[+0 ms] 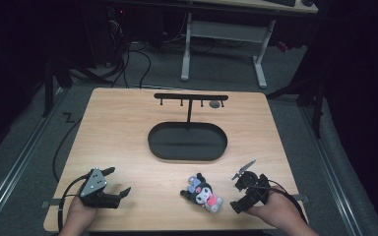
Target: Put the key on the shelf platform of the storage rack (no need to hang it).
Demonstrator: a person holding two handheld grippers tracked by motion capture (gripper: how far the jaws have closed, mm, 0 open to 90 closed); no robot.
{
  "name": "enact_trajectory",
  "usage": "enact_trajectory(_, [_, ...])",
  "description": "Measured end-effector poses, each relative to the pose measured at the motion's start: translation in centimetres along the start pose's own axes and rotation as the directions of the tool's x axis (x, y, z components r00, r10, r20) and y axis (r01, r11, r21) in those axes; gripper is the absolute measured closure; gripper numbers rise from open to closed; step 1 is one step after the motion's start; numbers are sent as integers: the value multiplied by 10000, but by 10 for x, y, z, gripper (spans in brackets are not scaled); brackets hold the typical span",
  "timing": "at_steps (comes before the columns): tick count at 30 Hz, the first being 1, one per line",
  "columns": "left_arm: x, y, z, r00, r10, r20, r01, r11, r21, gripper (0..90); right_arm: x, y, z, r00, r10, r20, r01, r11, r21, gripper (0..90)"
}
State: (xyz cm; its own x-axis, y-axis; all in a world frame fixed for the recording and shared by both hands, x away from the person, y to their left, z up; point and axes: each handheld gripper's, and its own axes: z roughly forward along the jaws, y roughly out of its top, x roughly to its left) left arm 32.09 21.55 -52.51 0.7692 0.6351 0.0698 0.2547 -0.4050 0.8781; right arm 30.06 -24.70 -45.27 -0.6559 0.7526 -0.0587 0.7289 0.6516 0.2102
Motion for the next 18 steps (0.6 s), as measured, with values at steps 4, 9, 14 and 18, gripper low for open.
enact_trajectory(4, [0, 0, 0, 10000, 13, 10, -13, 10000, 4, 98, 11, 5, -6, 9991, -193, -388, 185, 9996, -200, 0])
enact_trajectory(9, [0, 0, 0, 10000, -1, -2, 1, 10000, -11, 98, 24, 14, -7, 9963, -480, -712, 462, 9986, -261, 0])
enact_trajectory(14, [0, 0, 0, 10000, 1, 3, -1, 10000, 4, 98, 34, 23, -2, 9942, -683, -832, 662, 9974, -275, 2])
enact_trajectory(18, [1, 0, 0, 10000, -27, -8, 27, 10000, 3, 98, 42, 30, 4, 9914, -941, -905, 915, 9953, -324, 9])
